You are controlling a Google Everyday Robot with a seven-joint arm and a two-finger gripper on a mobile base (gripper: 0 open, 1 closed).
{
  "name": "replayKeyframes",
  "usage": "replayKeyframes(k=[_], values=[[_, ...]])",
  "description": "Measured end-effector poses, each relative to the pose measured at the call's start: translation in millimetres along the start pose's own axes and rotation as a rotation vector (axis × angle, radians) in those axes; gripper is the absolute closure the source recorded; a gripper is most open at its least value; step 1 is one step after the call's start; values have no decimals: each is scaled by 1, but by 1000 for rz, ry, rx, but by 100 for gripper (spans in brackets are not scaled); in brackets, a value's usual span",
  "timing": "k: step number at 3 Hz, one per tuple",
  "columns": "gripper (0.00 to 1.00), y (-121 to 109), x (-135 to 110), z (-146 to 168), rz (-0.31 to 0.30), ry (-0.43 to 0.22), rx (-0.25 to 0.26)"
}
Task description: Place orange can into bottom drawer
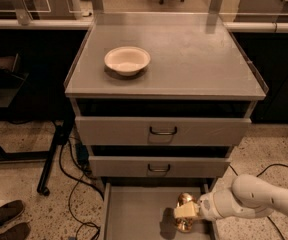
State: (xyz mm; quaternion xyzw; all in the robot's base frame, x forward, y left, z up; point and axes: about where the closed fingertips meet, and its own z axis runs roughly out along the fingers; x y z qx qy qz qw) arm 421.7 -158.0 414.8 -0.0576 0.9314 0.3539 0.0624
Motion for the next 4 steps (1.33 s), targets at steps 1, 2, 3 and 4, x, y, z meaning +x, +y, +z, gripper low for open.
replayKeyframes(k=[1,2,3,4], values=[[100,-3,3,5,8,6,-5],[100,-16,5,23,43,-1,-23],[100,-53,4,66,117,-6,-45],[100,-86,-3,108,175,-7,-75]])
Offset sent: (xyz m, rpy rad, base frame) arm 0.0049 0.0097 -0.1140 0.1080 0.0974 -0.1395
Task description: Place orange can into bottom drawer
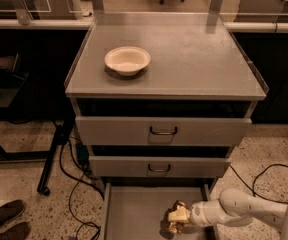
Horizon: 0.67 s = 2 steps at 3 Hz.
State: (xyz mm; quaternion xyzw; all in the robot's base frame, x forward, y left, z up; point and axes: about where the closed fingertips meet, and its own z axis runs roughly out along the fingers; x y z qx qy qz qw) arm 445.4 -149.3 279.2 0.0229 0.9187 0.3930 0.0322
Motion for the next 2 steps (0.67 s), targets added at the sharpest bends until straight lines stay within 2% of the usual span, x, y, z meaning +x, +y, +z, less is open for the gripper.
replayKeyframes(k=[1,2], values=[[100,0,0,0,0,0,0],[100,-8,-5,12,22,-7,-26]])
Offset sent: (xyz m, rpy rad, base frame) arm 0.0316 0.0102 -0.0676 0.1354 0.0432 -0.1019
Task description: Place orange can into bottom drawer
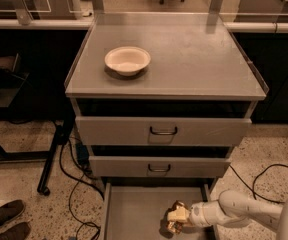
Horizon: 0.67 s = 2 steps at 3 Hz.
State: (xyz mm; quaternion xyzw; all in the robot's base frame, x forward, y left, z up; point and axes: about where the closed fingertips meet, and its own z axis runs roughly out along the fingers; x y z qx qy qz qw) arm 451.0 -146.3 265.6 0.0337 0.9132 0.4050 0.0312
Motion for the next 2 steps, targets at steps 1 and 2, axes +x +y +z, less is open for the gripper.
replayKeyframes(k=[1,2], values=[[100,-43,-24,49,97,-28,-86],[100,-44,-25,50,97,-31,-86]])
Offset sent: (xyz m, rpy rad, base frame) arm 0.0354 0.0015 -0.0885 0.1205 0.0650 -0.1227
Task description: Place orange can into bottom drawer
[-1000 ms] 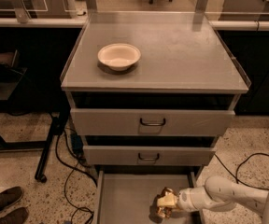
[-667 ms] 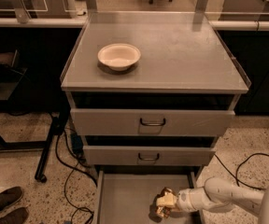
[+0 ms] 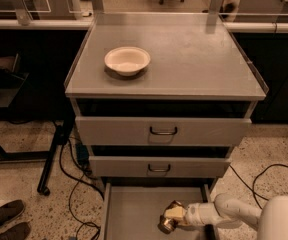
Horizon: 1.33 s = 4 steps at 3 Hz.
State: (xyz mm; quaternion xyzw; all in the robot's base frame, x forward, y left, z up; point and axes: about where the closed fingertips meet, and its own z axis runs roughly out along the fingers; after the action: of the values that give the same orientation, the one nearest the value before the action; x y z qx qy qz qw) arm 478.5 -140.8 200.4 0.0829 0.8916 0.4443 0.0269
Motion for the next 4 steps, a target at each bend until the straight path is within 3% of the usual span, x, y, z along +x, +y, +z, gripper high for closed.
replayKeyframes(k=[2,4], values=[[100,-38,6,52,101,63,15],[100,-57,15,74,146,105,34]])
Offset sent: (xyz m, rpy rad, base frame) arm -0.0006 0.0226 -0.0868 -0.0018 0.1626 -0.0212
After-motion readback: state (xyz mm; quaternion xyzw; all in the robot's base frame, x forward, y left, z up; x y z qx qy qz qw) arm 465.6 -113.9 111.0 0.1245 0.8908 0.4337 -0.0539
